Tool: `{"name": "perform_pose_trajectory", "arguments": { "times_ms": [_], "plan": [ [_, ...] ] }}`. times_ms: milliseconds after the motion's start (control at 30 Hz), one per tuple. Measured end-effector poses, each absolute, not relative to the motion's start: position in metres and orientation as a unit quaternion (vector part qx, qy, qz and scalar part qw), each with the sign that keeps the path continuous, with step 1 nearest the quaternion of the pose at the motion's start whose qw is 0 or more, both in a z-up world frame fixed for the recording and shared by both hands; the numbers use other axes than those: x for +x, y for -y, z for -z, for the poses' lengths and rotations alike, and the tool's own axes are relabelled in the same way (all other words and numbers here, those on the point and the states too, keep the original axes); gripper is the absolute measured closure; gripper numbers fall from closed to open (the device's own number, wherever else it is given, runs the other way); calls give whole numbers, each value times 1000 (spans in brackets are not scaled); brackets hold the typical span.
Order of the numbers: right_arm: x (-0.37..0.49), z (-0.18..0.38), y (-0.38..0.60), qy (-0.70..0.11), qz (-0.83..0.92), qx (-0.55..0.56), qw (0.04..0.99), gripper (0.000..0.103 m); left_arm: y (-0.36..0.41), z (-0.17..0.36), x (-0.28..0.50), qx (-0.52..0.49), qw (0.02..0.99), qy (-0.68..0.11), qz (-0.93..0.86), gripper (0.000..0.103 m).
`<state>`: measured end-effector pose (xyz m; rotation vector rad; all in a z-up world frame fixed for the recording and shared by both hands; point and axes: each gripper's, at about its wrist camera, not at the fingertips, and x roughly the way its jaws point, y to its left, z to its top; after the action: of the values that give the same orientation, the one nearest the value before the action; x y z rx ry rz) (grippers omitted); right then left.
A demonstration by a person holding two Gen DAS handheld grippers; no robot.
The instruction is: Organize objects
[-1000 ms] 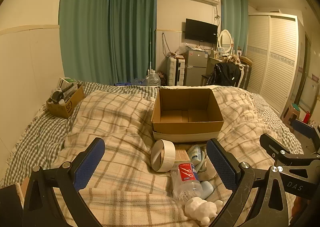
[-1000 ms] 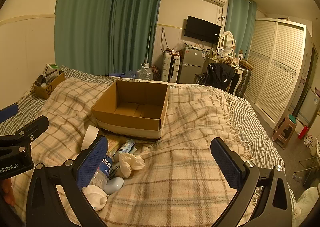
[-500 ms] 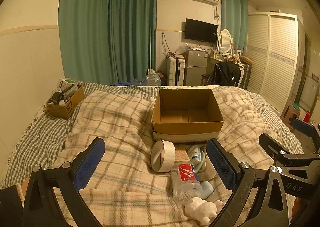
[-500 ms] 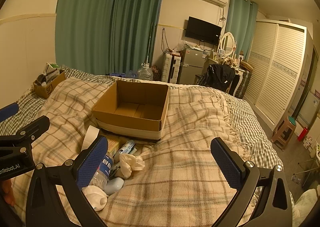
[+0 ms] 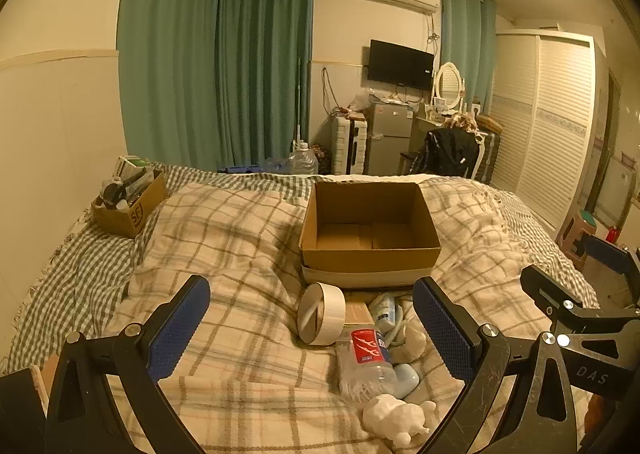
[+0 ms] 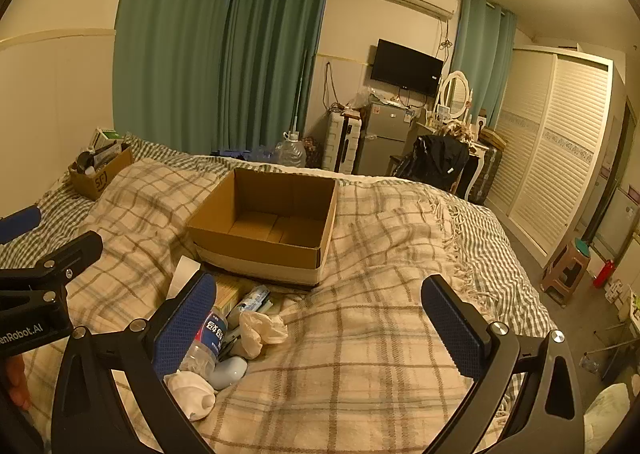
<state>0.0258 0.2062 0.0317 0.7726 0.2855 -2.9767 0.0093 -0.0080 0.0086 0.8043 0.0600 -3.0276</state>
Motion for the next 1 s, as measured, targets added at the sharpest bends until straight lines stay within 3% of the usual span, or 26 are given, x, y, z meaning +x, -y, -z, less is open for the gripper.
{"name": "perform_pose_trajectory", "arguments": {
  "times_ms": [267, 700, 833, 867, 967, 1000],
  "plan": [
    [23, -23, -215, -99, 959, 266, 18, 0, 0, 10, 5, 293, 5, -13, 956, 0],
    [-2, 34, -238, -91, 939, 332, 9, 0, -40, 107, -10, 450, -50, -35, 891, 0],
    [-4, 39, -243, -83, 937, 339, 10, 0, -62, 130, -9, 482, -74, -9, 873, 1],
    [-4, 40, -243, -83, 937, 340, 9, 0, -63, 135, -10, 487, -80, -10, 869, 5],
    [-2, 40, -243, -84, 936, 342, 7, 1, -60, 139, -9, 501, -108, -31, 858, 35],
    [-2, 40, -242, -86, 936, 342, 7, 1, -59, 138, -7, 499, -109, -34, 859, 36]
  ]
}}
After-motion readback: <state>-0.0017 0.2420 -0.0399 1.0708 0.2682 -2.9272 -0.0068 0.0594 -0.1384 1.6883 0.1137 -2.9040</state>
